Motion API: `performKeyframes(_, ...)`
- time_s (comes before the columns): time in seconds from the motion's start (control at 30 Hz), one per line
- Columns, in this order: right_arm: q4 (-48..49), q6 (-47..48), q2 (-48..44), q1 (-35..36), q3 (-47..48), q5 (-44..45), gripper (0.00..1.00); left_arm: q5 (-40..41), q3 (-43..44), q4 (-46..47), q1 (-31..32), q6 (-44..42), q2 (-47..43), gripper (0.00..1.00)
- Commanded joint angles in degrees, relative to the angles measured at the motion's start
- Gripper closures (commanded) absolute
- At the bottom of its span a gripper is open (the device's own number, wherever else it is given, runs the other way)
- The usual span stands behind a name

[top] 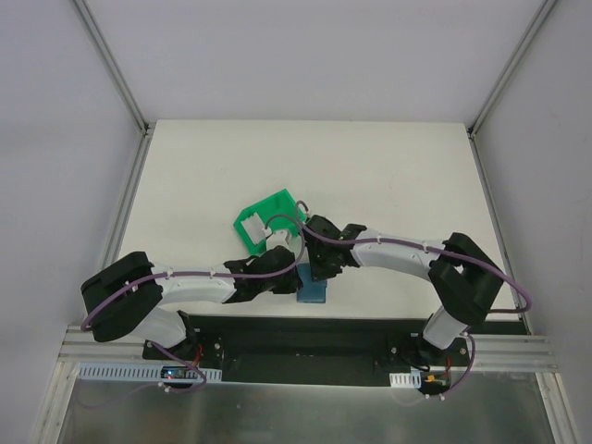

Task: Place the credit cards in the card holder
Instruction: Close the card holder at the center of the board.

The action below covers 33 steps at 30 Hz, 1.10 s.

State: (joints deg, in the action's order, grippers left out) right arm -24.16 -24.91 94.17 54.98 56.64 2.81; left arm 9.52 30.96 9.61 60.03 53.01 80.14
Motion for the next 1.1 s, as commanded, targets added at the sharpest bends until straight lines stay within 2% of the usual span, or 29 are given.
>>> performKeyframes(0.0, -6.51, 2.58, 7.16, -0.14, -1.18, 6.69, 0.88, -0.12, -0.46, -0.03, 0.7, -1.07, -0.16, 0.78)
performKeyframes(0.4, -9.59, 5.75, 10.77, 1.97, -1.01, 1.85, 0.88, -0.2, -0.9, 1.11, 0.97, -1.51, -0.42, 0.78)
performKeyframes(0.77, -8.36, 2.94, 14.28, 2.32, 0.32, 5.36, 0.89, -1.08, -0.81, 3.05, 1.23, -2.21, 0.55, 0.77)
performKeyframes(0.97, -1.95, 0.12, 4.2, 2.32, -5.66, 7.74, 0.9, -1.26, -0.81, 3.66, 1.32, -2.13, 0.98, 0.78)
performKeyframes(1.07, 0.6, -1.63, -0.99, 2.41, -7.33, 8.7, 0.84, -1.96, 0.32, 4.19, 1.32, -4.22, 0.98, 0.77)
